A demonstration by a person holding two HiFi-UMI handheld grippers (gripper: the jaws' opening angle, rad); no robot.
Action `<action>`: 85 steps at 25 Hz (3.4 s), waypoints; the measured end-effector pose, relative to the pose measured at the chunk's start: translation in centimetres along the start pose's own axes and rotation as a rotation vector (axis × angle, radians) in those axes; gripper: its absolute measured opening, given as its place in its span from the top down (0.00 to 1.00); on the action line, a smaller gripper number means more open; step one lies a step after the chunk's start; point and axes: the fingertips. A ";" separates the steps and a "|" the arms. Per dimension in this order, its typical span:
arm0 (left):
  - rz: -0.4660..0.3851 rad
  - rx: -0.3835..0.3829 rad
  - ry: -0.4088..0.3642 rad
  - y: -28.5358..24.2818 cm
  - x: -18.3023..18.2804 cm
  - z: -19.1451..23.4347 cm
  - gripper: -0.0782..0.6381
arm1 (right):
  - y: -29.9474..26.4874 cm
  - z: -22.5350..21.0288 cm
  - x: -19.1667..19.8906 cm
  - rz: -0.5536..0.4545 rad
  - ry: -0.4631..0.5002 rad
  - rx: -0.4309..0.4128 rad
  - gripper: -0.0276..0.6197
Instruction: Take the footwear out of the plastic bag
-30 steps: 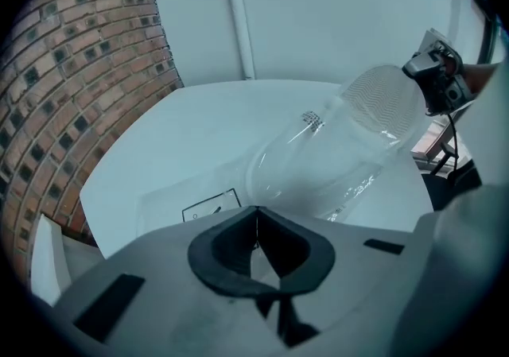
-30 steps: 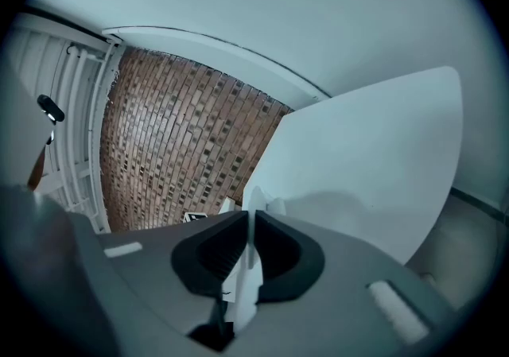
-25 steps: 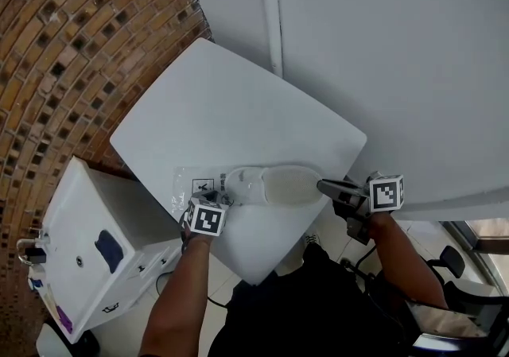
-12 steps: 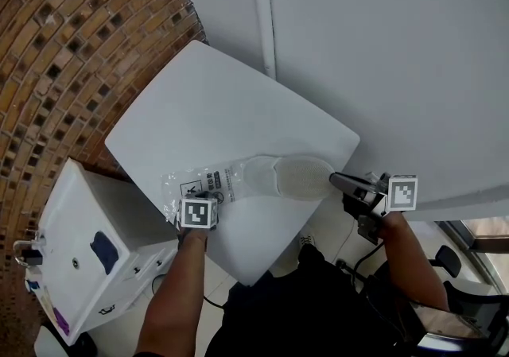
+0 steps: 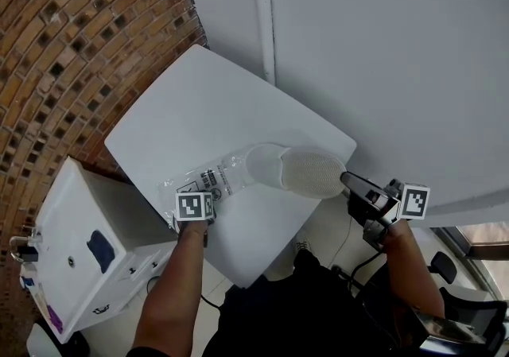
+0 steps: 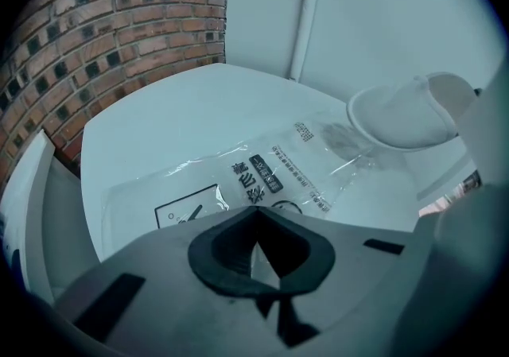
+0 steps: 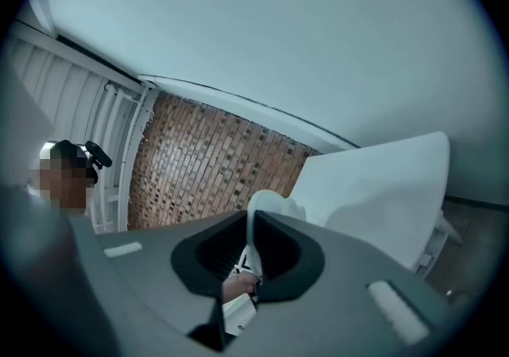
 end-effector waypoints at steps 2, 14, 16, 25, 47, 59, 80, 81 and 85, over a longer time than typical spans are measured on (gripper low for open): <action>-0.008 -0.002 0.009 0.0 -0.6 0.1 0.88 | 0.4 1.1 -0.4 -0.021 -0.004 -0.033 0.91; -0.170 0.149 0.084 1.8 -4.3 -1.8 0.75 | -1.5 2.9 3.6 0.046 -0.064 -0.128 0.91; -0.219 0.162 0.083 3.2 -4.8 -1.8 0.75 | -2.2 2.6 4.7 0.079 -0.074 -0.134 0.91; -0.346 0.102 0.095 11.6 -2.4 1.7 0.81 | -6.1 2.2 9.8 0.296 -0.147 -0.200 0.91; -0.316 0.139 0.193 16.8 10.8 -4.9 0.84 | -12.4 -11.6 14.9 0.726 0.248 0.369 0.85; -0.398 0.104 0.360 20.0 10.3 -8.6 0.86 | -11.8 -2.7 11.5 0.587 0.618 0.239 0.96; -0.390 0.178 0.137 23.9 12.6 -11.0 0.88 | -11.1 5.1 18.9 0.564 0.636 0.115 0.96; -0.392 0.190 0.115 24.3 13.1 -10.7 0.88 | -10.8 5.6 19.0 0.536 0.629 0.136 0.96; -0.413 0.235 0.053 26.3 15.0 -9.0 0.88 | -9.5 7.6 21.3 0.460 0.642 0.225 0.95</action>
Point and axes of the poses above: the fingertips, and each gripper's own axes: y backward along the fingers, z to its left, x out of its underside, and after that the axes turned 3 degrees about z, right-handed
